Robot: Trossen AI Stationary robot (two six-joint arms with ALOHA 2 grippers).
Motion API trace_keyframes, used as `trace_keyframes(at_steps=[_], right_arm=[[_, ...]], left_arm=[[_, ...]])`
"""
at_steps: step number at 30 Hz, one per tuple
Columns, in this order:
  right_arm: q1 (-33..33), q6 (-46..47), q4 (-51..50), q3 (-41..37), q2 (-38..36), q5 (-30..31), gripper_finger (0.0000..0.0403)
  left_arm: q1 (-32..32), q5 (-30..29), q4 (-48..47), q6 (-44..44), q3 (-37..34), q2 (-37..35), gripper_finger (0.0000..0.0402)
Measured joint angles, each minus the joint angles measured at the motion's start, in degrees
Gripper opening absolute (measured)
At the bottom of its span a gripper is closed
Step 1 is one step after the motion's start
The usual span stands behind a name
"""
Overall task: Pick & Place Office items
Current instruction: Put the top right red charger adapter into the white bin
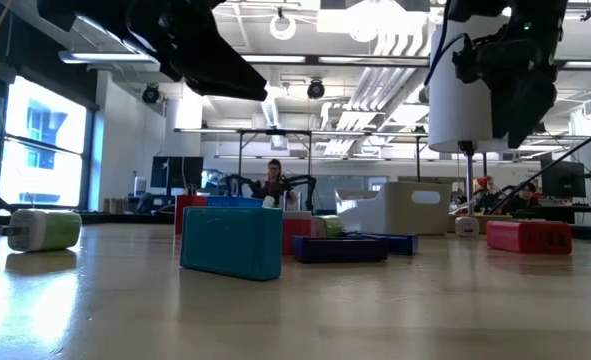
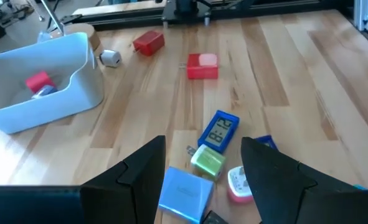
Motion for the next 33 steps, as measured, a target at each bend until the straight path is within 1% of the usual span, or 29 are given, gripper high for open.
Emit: trace_keyframes(at_steps=[5,8,11,14,18,22,27,30,33], right_arm=[[1.4,-2.9,-0.7,-0.4,0.0,-0.3,0.0384],[1.0,-3.4,-0.8,-3.3,0.0,-1.6,0.0379],[-0.2,-3.5,0.4,-7.6,0.0,-1.8,0.0374],[-2.0,-5.3,3.8,-10.9,0.7,-0.5,0.0368],[-4.3,-7.3,6.4,-13.1,1.4,2.8,0.0360],[-7.7,-9.0,7.7,-14.1,2.9,3.0,0.0352],[-11.9,-9.6,8.4,-14.3,6.5,2.3,0.0344],[-13.9,-11.4,9.5,-14.3,9.5,-0.6,0.0341],[-14.9,-12.2,10.5,-14.3,12.8,-1.7,0.0341]], left_arm=[[0.0,0.0,-2.0,-1.5,0.0,0.0,0.0201],[0.0,0.0,-2.4,-3.1,0.0,0.0,0.0201],[0.0,0.3,-2.3,-3.9,0.0,0.0,0.0201],[0.0,2.1,-2.3,-3.8,0.0,0.0,0.0201],[0.5,3.5,-2.2,-3.9,0.0,0.0,0.0201],[0.5,3.5,-2.2,-3.9,0.0,0.0,0.0201],[0.5,3.5,-2.2,-3.7,0.0,0.0,0.0201],[0.5,3.5,-2.2,-3.8,0.0,0.0,0.0201],[0.5,3.5,-2.2,-3.8,0.0,0.0,0.0201]])
